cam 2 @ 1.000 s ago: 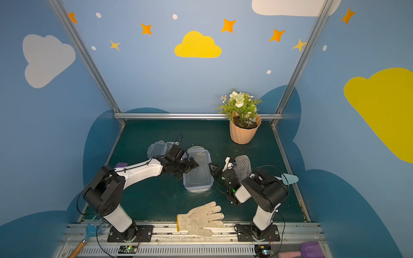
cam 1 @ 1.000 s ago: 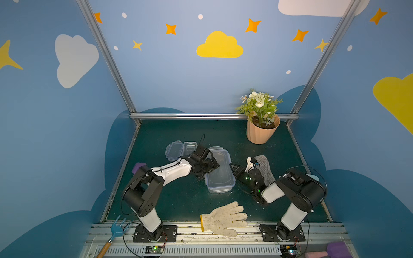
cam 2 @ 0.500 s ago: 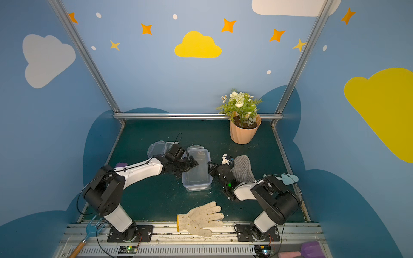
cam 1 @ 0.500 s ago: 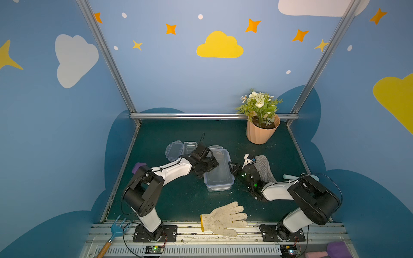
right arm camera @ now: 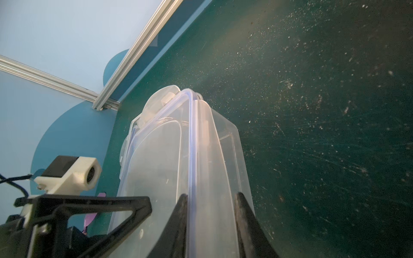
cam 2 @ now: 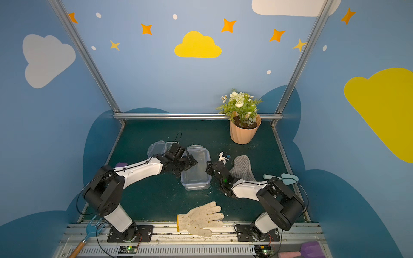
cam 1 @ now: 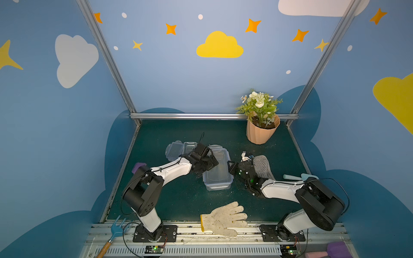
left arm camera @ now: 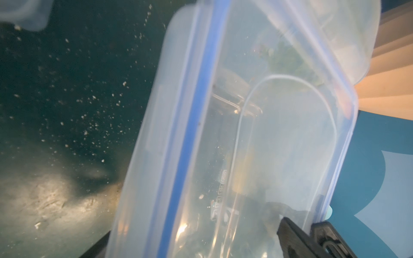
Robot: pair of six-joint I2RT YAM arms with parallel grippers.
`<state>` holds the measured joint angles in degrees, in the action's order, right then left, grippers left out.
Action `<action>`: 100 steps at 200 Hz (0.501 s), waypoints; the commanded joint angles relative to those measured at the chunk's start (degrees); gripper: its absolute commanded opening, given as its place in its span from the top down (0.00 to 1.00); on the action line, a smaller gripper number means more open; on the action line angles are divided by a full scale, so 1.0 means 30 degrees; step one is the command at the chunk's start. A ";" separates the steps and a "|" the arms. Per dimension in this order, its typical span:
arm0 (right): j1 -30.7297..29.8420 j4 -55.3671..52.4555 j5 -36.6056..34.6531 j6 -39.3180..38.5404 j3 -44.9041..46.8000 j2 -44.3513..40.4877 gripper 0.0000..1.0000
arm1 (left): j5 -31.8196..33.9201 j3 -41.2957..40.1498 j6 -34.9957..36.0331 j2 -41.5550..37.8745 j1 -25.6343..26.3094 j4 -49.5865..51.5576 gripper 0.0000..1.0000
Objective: Wipe the insides of the lunch boxes
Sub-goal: Open the fastener of the lunch box.
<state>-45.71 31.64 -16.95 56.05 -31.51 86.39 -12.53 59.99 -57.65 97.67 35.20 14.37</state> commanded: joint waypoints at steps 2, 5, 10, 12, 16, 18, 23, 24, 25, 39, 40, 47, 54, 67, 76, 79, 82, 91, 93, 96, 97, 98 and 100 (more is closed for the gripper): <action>-0.1545 -0.5552 0.2793 -0.1200 -0.0625 0.0824 1.00 | -0.0429 -0.1126 0.0146 0.2455 0.0703 0.2156 0.01; -0.1574 -0.5670 0.2766 -0.1220 -0.0652 0.0823 1.00 | -0.0408 -0.1113 0.0144 0.2454 0.0741 0.2179 0.01; -0.1629 -0.5873 0.2699 -0.1238 -0.0703 0.0823 1.00 | -0.0376 -0.1128 0.0145 0.2454 0.0747 0.2200 0.01; -0.1613 -0.5950 0.2678 -0.1249 -0.0714 0.0823 1.00 | -0.0410 -0.1128 0.0144 0.2454 0.0747 0.2194 0.01; -0.1685 -0.6078 0.2615 -0.1274 -0.0726 0.0799 1.00 | -0.0395 -0.1128 0.0144 0.2463 0.0747 0.2183 0.01; -0.1693 -0.6148 0.2599 -0.1302 -0.0750 0.0795 1.00 | -0.0349 -0.1128 0.0144 0.2456 0.0732 0.2190 0.01; -0.1764 -0.6382 0.2486 -0.1360 -0.0820 0.0793 1.00 | -0.0380 -0.1172 0.0144 0.2454 0.0754 0.2159 0.01; -0.1774 -0.6472 0.2486 -0.1365 -0.0843 0.0808 1.00 | -0.0400 -0.1180 0.0144 0.2454 0.0750 0.2156 0.01; -0.1793 -0.6546 0.2486 -0.1397 -0.0868 0.0801 1.00 | -0.0396 -0.1169 0.0144 0.2454 0.0763 0.2154 0.01; -0.1969 -0.7325 0.2204 -0.1541 -0.1155 0.0764 1.00 | -0.0382 -0.1159 0.0144 0.2493 0.0774 0.2191 0.01; -0.1979 -0.7353 0.2169 -0.1558 -0.1171 0.0764 1.00 | -0.0387 -0.1158 0.0144 0.2488 0.0775 0.2187 0.01; -0.2095 -0.7775 0.2013 -0.1675 -0.1320 0.0735 1.00 | -0.0392 -0.1158 0.0145 0.2532 0.0787 0.2180 0.01; -0.2188 -0.8192 0.1913 -0.1840 -0.1506 0.0764 1.00 | -0.0392 -0.1166 0.0144 0.2535 0.0798 0.2156 0.01; -0.2310 -0.8725 0.1756 -0.1981 -0.1782 0.0844 1.00 | -0.0412 -0.1161 0.0144 0.2542 0.0833 0.2175 0.01; -0.2354 -0.8911 0.1779 -0.2018 -0.1888 0.0907 1.00 | -0.0333 -0.1128 0.0129 0.2542 0.0830 0.2174 0.01; -0.2342 -0.8943 0.1757 -0.2029 -0.1905 0.0925 1.00 | -0.0359 -0.1128 0.0116 0.2542 0.0875 0.2170 0.01; -0.2340 -0.8987 0.1772 -0.2042 -0.1932 0.0960 1.00 | -0.0359 -0.1128 0.0115 0.2534 0.0865 0.2155 0.01; -0.2370 -0.9300 0.1812 -0.2113 -0.2114 0.1049 1.00 | -0.0336 -0.1128 0.0114 0.2544 0.0866 0.2168 0.01; -0.2370 -0.9363 0.1819 -0.2119 -0.2137 0.1092 1.00 | -0.0334 -0.1128 0.0107 0.2542 0.0872 0.2164 0.01; -0.2370 -0.9494 0.1839 -0.2155 -0.2207 0.1109 1.00 | -0.0319 -0.1128 0.0091 0.2542 0.0887 0.2176 0.01; -0.2370 -0.9522 0.1840 -0.2158 -0.2224 0.1142 1.00 | -0.0326 -0.1128 0.0103 0.2542 0.0890 0.2179 0.01; -0.2399 -0.9536 0.1841 -0.2174 -0.2233 0.1158 1.00 | -0.0330 -0.1128 0.0094 0.2542 0.0892 0.2181 0.01; -0.2399 -0.9642 0.1819 -0.2186 -0.2240 0.1155 1.00 | -0.0318 -0.1128 0.0087 0.2564 0.0893 0.2175 0.01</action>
<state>-48.71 18.83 -22.46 53.93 -37.08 85.73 -10.35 60.12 -57.45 97.69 35.03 14.00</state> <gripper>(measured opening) 0.291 0.994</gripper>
